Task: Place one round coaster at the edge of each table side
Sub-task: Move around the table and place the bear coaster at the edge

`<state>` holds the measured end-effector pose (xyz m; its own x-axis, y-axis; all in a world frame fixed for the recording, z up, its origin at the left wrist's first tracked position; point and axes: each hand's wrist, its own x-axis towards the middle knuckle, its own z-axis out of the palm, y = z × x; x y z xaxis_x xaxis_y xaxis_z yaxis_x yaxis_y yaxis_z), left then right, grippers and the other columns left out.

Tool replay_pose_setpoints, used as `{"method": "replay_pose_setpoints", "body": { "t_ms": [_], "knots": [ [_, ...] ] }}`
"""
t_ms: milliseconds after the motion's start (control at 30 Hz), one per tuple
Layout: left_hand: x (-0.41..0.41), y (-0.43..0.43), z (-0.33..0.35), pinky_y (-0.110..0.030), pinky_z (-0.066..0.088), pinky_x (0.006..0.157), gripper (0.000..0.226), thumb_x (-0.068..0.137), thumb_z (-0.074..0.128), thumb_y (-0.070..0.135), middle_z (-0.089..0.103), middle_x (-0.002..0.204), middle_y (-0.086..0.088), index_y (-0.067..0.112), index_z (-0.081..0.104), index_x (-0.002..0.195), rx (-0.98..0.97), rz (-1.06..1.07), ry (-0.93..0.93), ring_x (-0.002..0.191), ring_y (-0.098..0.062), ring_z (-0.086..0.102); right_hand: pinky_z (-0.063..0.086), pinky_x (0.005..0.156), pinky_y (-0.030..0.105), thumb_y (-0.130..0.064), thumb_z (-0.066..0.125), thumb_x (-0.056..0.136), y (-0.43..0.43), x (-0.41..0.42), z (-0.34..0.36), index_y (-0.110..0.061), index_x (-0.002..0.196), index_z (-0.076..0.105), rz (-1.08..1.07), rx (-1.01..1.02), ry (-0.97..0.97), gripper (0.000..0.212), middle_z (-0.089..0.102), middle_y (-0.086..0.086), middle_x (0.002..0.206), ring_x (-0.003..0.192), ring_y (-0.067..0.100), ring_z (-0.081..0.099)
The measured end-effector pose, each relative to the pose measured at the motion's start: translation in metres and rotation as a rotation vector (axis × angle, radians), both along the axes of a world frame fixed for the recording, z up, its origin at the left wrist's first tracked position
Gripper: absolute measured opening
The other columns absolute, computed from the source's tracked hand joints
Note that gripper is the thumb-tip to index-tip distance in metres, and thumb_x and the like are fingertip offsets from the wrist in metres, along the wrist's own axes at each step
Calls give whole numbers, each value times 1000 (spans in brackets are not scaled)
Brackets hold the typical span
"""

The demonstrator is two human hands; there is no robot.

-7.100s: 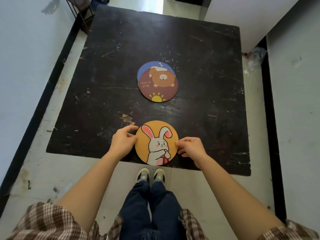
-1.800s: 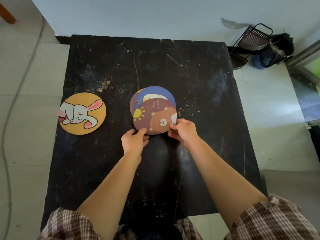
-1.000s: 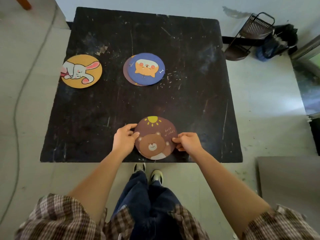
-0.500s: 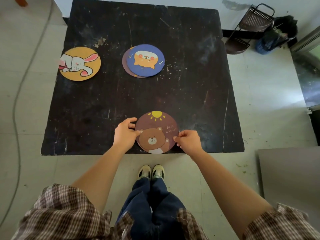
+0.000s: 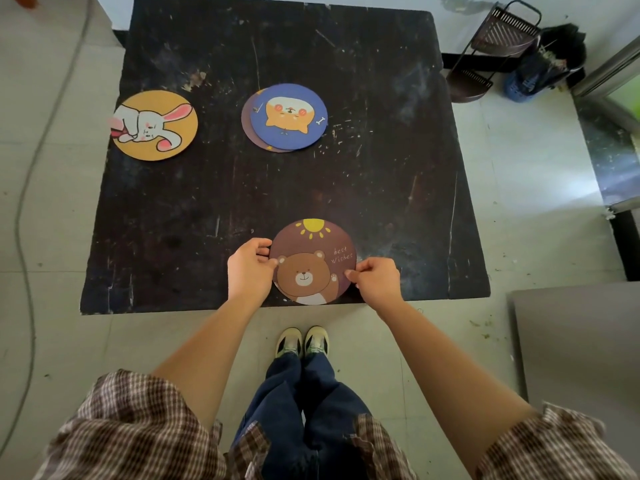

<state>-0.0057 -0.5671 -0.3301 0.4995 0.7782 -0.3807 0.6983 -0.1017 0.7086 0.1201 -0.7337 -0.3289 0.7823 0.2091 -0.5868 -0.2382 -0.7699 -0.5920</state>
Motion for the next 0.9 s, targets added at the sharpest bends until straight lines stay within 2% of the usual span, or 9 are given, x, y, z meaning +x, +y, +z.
{"method": "replay_pose_setpoints", "body": {
  "t_ms": [167,300,433,500,600,700,900],
  "knots": [
    [-1,2,-4,-21,43,69,36,79,71,10,63,95,0,13,62,114,38,-26,33,77,-10,58,49,69,34,-18,74,78,3,-4,-3,-10,70,64,42,-46,-84,15,62,2,67,72,24,61],
    [0,4,-6,-22,44,70,36,79,71,9,62,100,-5,12,62,114,60,-56,70,77,-11,57,48,71,35,-21,71,80,4,-10,-7,-11,83,60,47,-91,-133,15,64,6,82,78,24,59],
    [3,5,-6,-23,45,70,36,80,70,9,62,104,-7,14,62,114,80,-79,100,77,-11,55,42,68,32,-23,73,79,2,-10,-8,-14,90,54,5,-91,-123,24,61,4,85,79,23,56],
    [3,5,-4,-28,48,73,36,81,68,11,60,109,-8,15,60,116,105,-104,125,83,-16,57,42,68,31,-23,73,80,1,-11,-8,-15,90,53,15,-79,-115,24,60,3,83,78,22,57],
    [3,-1,1,-38,51,79,37,85,64,15,52,120,-6,19,55,121,205,-191,162,102,-24,54,44,69,30,-22,72,81,0,-11,-3,-15,94,53,24,-51,-111,24,57,-3,74,76,19,57],
    [7,-13,6,-39,49,79,36,87,58,16,48,124,-5,20,53,123,255,-258,162,113,-23,45,41,66,26,-22,72,81,-5,-10,3,-13,97,54,35,-24,-128,25,54,-6,70,67,9,53],
    [35,-43,16,-42,45,87,34,89,53,23,48,126,-5,19,53,122,200,-363,138,117,-24,42,39,68,29,-21,69,81,-23,10,20,-13,100,56,67,-31,-167,25,57,2,88,79,18,54]
  ]
}}
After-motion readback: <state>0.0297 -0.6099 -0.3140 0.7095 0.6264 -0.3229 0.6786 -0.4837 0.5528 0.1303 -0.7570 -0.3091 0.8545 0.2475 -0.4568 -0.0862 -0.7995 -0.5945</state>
